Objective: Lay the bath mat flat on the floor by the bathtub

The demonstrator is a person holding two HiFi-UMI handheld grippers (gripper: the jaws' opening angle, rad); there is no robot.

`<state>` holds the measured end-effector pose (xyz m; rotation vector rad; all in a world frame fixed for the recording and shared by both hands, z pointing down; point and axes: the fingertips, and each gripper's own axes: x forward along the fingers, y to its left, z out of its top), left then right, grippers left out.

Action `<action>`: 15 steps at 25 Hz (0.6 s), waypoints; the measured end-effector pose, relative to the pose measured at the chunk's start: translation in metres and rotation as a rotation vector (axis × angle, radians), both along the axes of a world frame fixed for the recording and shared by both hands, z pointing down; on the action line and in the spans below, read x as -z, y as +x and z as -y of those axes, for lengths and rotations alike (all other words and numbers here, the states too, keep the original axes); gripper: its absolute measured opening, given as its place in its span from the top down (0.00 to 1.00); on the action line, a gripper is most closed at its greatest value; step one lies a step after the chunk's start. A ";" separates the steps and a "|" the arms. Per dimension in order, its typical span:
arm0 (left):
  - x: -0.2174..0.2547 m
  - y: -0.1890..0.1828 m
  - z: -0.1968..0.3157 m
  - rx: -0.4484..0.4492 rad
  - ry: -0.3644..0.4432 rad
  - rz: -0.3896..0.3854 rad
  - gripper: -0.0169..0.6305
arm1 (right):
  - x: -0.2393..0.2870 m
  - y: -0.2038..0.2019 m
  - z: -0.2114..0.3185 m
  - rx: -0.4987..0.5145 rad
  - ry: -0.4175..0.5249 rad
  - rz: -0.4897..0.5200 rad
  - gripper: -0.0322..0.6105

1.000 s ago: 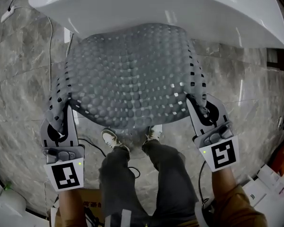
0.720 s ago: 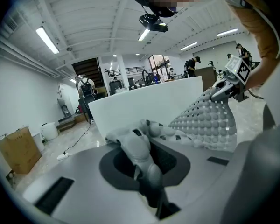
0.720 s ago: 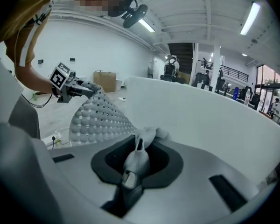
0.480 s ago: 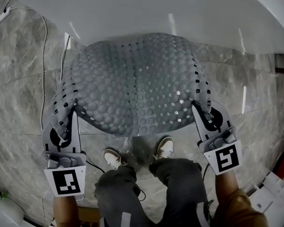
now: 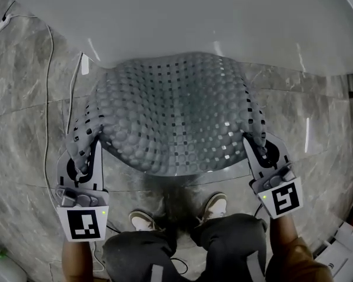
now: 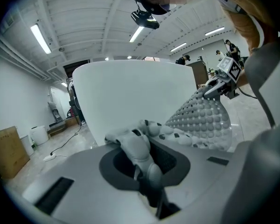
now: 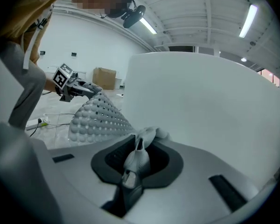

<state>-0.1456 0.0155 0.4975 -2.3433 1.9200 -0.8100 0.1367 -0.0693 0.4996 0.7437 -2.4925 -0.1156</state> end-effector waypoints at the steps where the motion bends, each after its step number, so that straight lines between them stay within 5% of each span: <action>1: 0.002 0.000 0.000 0.000 -0.004 0.004 0.91 | 0.000 -0.001 0.001 -0.006 0.002 0.017 0.87; 5: 0.007 0.007 -0.001 0.007 -0.032 -0.018 0.91 | 0.002 0.001 0.005 -0.019 0.002 0.048 0.87; 9: 0.006 0.009 -0.003 -0.039 -0.037 0.058 0.91 | -0.003 0.003 0.007 -0.027 0.000 0.054 0.87; 15: -0.009 -0.001 -0.005 0.025 -0.051 -0.007 0.91 | -0.021 0.006 0.012 -0.045 -0.013 0.043 0.87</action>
